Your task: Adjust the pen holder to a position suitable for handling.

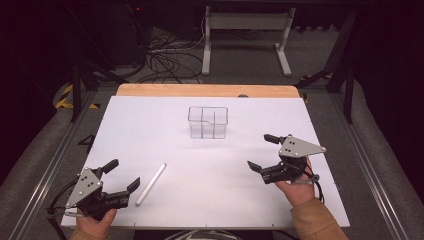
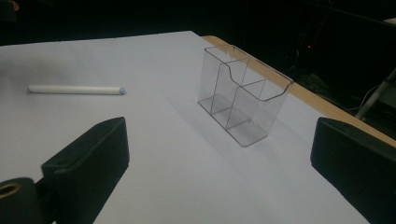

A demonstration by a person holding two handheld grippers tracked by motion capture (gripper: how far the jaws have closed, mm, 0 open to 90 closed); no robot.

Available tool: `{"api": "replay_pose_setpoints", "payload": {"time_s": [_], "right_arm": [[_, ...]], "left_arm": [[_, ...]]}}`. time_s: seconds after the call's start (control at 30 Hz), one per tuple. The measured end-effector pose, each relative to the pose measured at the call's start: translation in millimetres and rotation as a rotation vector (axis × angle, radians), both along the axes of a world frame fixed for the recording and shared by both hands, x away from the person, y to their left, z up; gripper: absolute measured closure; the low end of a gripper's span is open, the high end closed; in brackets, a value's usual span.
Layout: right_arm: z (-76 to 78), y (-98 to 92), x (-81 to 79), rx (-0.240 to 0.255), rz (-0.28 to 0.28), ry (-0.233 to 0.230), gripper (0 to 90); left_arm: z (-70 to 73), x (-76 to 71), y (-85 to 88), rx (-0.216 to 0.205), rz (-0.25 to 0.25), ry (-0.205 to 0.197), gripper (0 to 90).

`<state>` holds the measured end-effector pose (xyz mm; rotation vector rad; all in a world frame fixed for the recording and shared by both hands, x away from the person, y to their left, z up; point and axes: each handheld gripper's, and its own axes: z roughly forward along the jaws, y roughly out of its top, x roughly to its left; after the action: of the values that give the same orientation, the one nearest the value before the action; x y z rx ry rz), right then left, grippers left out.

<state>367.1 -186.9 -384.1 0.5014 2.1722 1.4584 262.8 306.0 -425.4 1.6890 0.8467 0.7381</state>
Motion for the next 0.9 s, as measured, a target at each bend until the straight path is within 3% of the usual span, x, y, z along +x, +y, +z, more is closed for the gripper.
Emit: {"api": "replay_pose_setpoints", "payload": {"time_s": [0.43, 0.7, 0.73, 0.9], "right_arm": [[5.1, 2.2, 12.7, 0.002, 0.035, 0.011, 8.4], [22.3, 5.0, 16.0, -0.06, 0.082, 0.009, 14.4], [26.0, 9.1, 19.8, -0.102, 0.089, 0.009, 16.3], [32.2, 15.9, 27.9, -0.134, 0.108, 0.01, 17.7]], "left_arm": [[0.2, -0.2, -0.1, 0.005, 0.0, 0.004, 12.2], [-0.4, -0.9, -0.6, 0.006, 0.002, 0.003, 12.3], [-0.6, -1.5, -0.4, 0.003, 0.002, 0.009, 12.3], [-0.7, -2.1, 1.1, 0.003, 0.007, 0.005, 12.3]]}}
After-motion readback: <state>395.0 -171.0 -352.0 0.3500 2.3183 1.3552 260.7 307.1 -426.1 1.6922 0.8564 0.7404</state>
